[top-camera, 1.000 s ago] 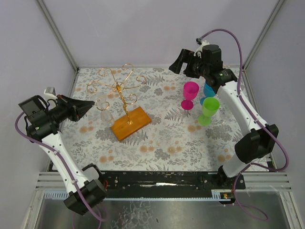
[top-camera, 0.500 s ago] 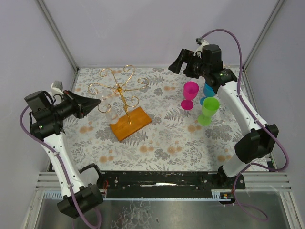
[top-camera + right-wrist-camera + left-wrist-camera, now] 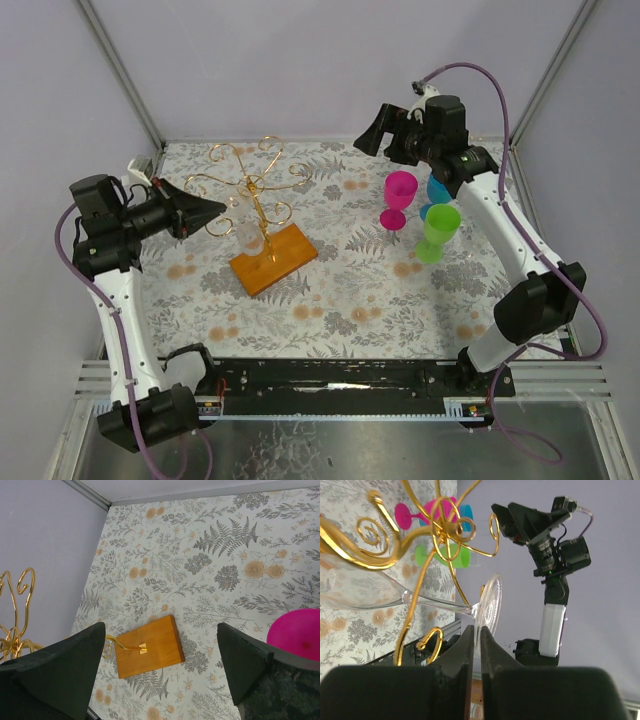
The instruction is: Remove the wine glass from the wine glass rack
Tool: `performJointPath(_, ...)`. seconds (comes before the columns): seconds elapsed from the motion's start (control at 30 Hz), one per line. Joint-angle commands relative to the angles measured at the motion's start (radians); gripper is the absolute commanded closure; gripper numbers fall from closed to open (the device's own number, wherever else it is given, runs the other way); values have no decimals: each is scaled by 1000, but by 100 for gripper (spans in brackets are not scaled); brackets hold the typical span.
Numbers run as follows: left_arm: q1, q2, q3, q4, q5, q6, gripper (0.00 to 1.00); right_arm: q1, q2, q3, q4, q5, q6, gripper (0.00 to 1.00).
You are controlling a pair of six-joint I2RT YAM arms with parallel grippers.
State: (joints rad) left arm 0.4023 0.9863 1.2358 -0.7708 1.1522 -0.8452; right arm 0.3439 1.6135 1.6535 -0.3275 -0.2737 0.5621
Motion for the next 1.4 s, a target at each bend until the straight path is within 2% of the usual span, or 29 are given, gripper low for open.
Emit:
performJointPath(0.0, -56, 7, 45, 71, 38, -13, 100, -2, -71, -13, 47, 9, 13, 1)
performJointPath(0.23, -112, -7, 39, 70, 67, -3, 100, -3, -118, -66, 47, 30, 18, 1)
performJointPath(0.6, -126, -88, -21, -9, 131, 32, 100, -2, -188, -118, 34, 54, 29, 1)
performJointPath(0.97, -218, -108, -2, -8, 231, 120, 100, -3, -213, -94, -12, 69, 10, 1)
performJointPath(1.2, -286, -106, 5, 134, 232, 70, 100, -3, -219, -71, -37, 73, 4, 1)
performJointPath(1.37, -353, -76, 50, 218, 214, 91, 100, -3, -222, -46, -58, 83, -5, 1)
